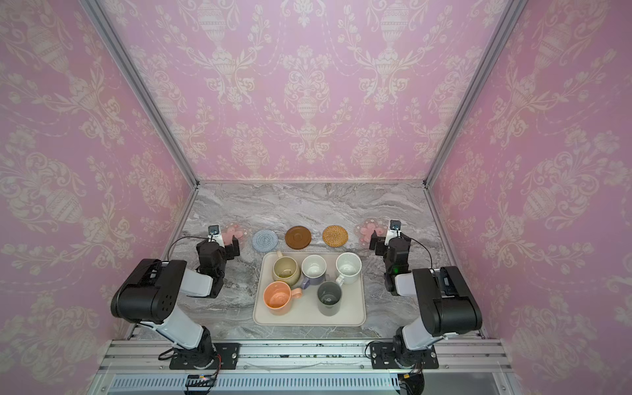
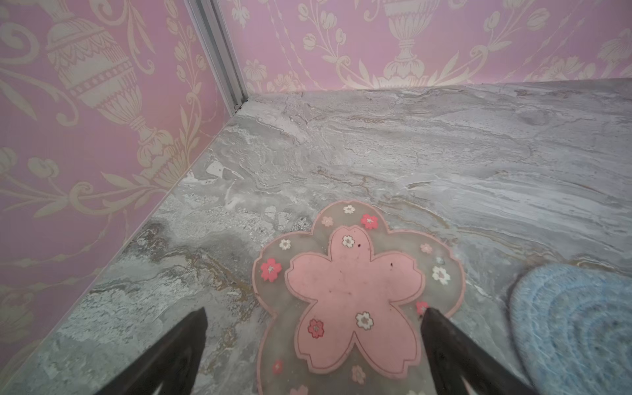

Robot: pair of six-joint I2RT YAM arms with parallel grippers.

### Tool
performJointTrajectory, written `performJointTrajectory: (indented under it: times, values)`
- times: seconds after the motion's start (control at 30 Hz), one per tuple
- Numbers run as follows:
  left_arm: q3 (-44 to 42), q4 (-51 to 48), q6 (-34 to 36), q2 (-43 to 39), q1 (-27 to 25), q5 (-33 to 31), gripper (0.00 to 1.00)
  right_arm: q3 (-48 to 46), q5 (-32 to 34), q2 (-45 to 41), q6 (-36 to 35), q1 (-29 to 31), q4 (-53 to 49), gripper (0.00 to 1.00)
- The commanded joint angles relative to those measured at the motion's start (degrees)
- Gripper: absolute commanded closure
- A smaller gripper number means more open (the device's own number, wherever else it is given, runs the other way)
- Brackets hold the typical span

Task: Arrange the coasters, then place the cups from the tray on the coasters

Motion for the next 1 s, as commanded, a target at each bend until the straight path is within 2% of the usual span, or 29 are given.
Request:
performJointTrajectory:
  times: [0.0,0.4,0.47,0.6,0.97]
  values:
    - [0.73,1.0,-1.23,0.03,0.46,-0.84,0.01,-0.68,1.27,0.34,0.91,0.22,1.08,0.0]
    - [0.69,1.0,-1.2,0.01,0.46,-0.77,0.01,-0.57,1.2,0.26,0.91,0.24,0.99,0.0]
    - [0.7,0.99,-1.21,0.03,0.46,-0.79,0.01,0.0,-1.26,0.24,-0.07,0.34,-0.33,0.0]
    - [0.74,0.81,-1.22,0.03,0.57,-0.75,0.01,0.09,-1.67,0.33,-0.16,0.29,-0.27,0.0]
    - [0.41,1.39,-0.34,0.02,0.47,1.67,0.01,0.18,-1.68,0.33,-0.14,0.29,-0.33,0.0]
